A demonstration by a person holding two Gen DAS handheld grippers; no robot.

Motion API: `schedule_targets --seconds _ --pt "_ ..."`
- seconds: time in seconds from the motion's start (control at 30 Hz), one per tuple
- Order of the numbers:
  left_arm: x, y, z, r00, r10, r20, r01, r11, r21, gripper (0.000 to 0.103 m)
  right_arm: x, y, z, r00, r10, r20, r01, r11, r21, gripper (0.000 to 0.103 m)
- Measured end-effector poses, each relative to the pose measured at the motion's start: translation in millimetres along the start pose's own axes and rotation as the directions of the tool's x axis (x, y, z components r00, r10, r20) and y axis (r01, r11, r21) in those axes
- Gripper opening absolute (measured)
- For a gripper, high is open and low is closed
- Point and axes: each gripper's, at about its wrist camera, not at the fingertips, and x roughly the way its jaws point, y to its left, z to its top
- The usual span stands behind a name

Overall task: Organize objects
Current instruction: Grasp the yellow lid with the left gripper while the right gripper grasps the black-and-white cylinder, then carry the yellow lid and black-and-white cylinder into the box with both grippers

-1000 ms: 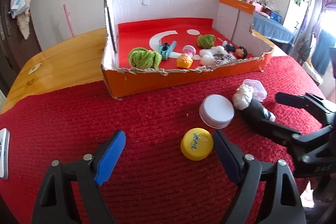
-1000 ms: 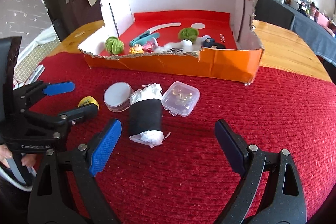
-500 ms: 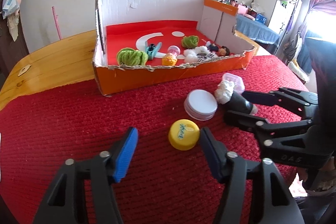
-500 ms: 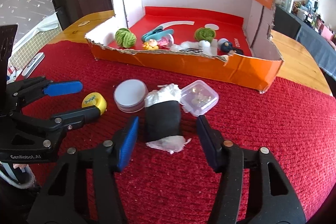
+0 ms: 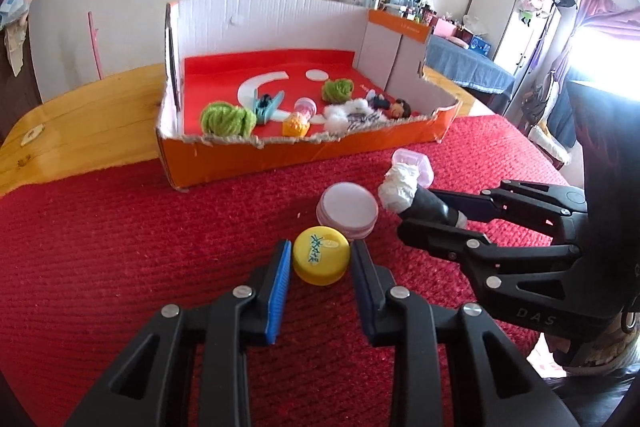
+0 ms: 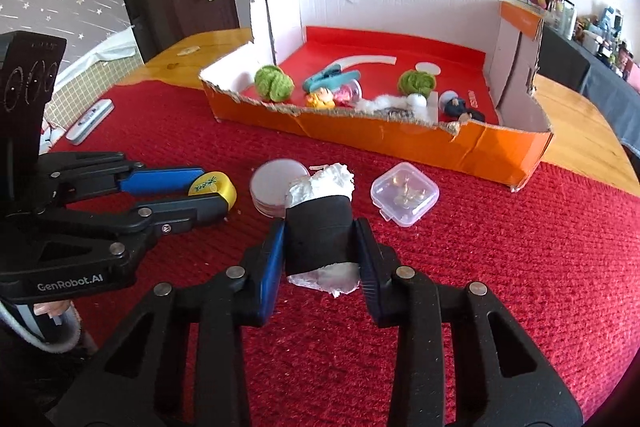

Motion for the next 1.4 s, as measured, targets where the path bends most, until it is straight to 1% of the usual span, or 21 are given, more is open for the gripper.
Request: schedule_targets --seconds 0.17,0.3,0.8,0.93,1.1,1.4 --pt "-12.9 -3.2 7.3 0.999 -0.009 0.035 0.009 1.000 0.006 0.031 -14.1 -0.8 7.7 0.999 0.020 0.032 -0.020 1.000 0.004 0.033" --pt "-17.8 -3.3 11.1 0.999 -0.012 0.048 0.012 1.000 0.003 0.031 -23.0 -0.6 11.4 0.998 0.020 0.054 -0.020 1.000 0.002 0.033" --pt "-32.1 -4.5 15.7 0.997 -0.018 0.080 0.018 1.000 0.000 0.031 -34.2 -1.7 14.3 0.997 0.034 0.070 -0.035 0.999 0.012 0.033" --pt "-38.2 -7.0 17.3 0.995 -0.005 0.102 0.003 1.000 0.015 0.031 -35.3 -1.0 14.5 0.997 0.038 0.071 -0.039 0.999 0.011 0.033" --pt "-45.9 -8.5 22.2 0.992 -0.010 0.127 0.007 1.000 0.023 0.031 -39.2 -1.4 16.7 0.996 0.042 0.083 -0.044 0.999 0.012 0.033" --pt "-47.5 -9.2 24.3 0.992 -0.010 0.126 0.007 1.000 0.023 0.031 -42.3 -2.4 18.0 0.995 0.043 0.087 -0.044 0.999 0.012 0.033"
